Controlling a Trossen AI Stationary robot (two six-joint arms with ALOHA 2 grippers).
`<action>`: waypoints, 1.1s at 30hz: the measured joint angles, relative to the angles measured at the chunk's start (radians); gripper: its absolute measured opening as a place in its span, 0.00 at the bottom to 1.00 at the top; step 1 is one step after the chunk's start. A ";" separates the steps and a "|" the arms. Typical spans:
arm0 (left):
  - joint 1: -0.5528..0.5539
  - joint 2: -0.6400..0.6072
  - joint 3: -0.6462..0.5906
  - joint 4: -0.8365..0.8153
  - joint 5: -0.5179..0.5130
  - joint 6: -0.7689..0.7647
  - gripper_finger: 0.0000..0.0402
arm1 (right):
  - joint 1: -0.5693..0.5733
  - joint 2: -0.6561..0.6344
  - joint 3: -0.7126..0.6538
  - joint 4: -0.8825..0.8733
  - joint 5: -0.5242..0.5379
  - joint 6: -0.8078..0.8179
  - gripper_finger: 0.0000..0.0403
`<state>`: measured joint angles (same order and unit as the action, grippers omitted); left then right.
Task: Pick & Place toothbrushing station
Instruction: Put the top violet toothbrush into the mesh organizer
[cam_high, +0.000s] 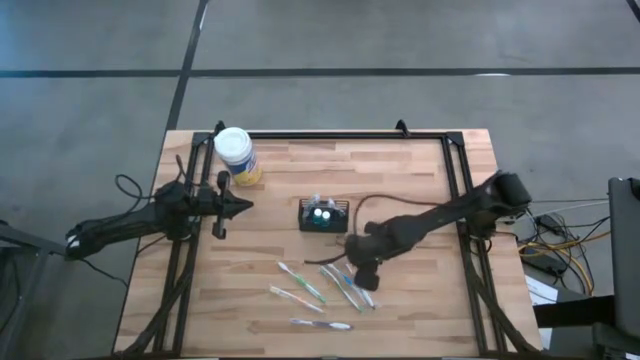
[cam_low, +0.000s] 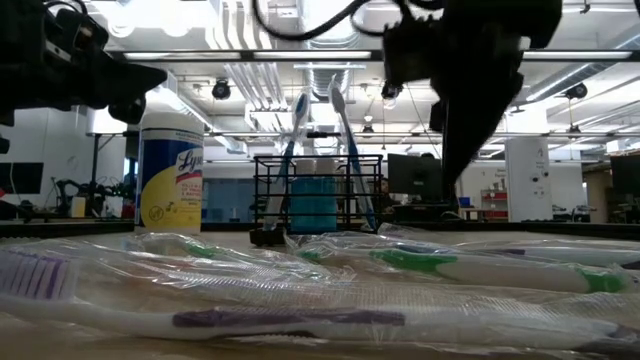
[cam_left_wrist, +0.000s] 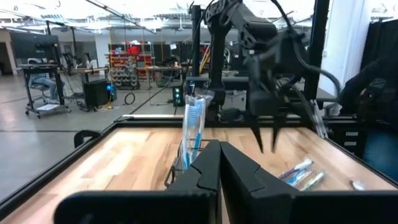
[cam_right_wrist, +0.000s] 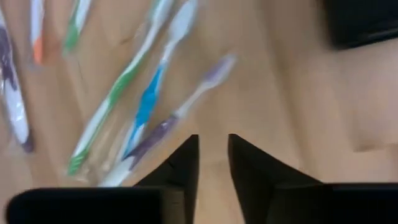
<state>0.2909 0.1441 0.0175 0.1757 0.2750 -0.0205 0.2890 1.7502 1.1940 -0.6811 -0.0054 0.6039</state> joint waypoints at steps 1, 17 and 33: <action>0.000 0.000 -0.002 0.000 0.000 0.002 0.02 | 0.001 0.028 0.014 0.002 -0.023 0.000 0.26; 0.000 0.001 -0.006 -0.029 0.001 0.021 0.02 | 0.028 0.239 0.099 -0.024 -0.104 0.125 0.49; 0.000 0.001 -0.007 -0.027 0.001 0.020 0.02 | 0.034 0.249 0.098 -0.071 -0.048 0.060 0.25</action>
<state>0.2913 0.1455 0.0109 0.1482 0.2760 -0.0006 0.3229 1.9997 1.2919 -0.7519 -0.0530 0.6644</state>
